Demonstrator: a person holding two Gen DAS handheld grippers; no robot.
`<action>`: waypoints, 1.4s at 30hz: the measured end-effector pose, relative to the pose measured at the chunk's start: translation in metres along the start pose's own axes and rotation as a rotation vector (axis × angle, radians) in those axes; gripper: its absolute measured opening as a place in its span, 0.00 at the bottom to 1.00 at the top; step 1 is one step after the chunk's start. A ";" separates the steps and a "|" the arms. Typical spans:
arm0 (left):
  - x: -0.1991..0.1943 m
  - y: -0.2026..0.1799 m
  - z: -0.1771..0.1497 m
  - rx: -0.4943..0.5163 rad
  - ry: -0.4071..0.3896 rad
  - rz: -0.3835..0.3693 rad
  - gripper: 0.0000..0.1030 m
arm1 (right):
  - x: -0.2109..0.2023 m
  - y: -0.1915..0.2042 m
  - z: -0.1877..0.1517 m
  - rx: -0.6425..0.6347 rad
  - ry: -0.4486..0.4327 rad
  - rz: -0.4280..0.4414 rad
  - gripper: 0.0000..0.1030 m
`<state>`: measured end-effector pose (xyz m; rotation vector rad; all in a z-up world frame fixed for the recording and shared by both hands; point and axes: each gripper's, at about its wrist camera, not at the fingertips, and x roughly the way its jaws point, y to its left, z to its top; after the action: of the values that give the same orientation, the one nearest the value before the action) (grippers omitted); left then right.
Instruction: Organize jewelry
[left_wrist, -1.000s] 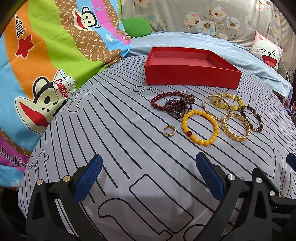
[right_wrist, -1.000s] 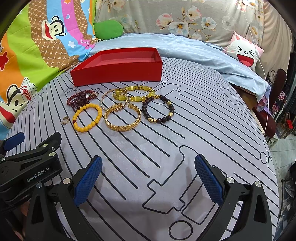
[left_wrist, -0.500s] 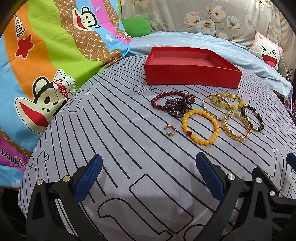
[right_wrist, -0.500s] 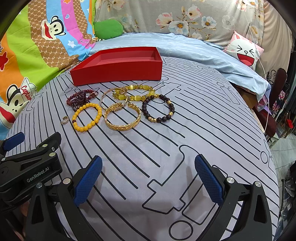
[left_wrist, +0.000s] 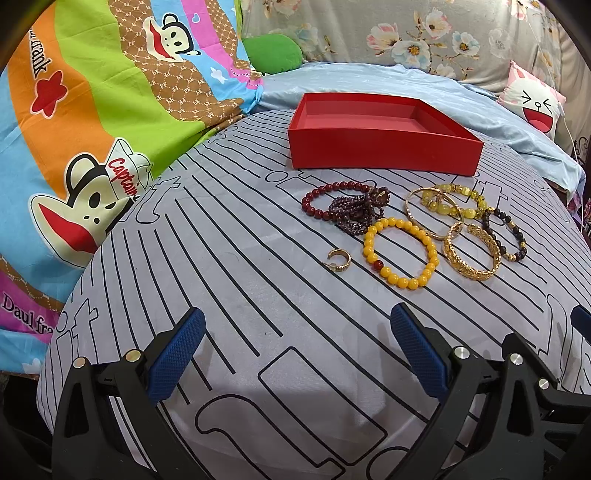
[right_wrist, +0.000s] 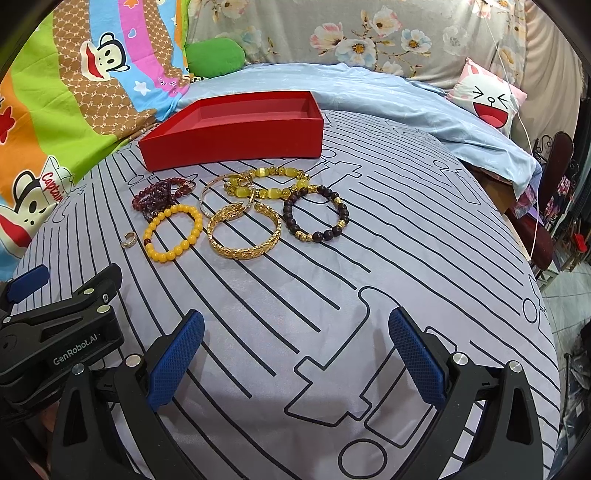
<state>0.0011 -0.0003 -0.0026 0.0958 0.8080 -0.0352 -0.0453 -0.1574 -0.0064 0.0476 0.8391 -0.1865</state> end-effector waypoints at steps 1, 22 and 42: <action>0.000 0.000 0.000 0.001 0.001 0.001 0.93 | 0.000 0.000 0.000 0.000 0.000 0.000 0.94; 0.000 0.000 0.000 0.001 0.001 0.001 0.93 | 0.000 -0.001 0.001 0.000 0.002 0.001 0.94; -0.003 0.011 0.001 -0.022 0.011 -0.033 0.93 | -0.001 -0.004 0.001 0.007 0.001 0.014 0.94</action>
<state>0.0006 0.0106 0.0004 0.0618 0.8205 -0.0568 -0.0457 -0.1612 -0.0047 0.0606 0.8389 -0.1761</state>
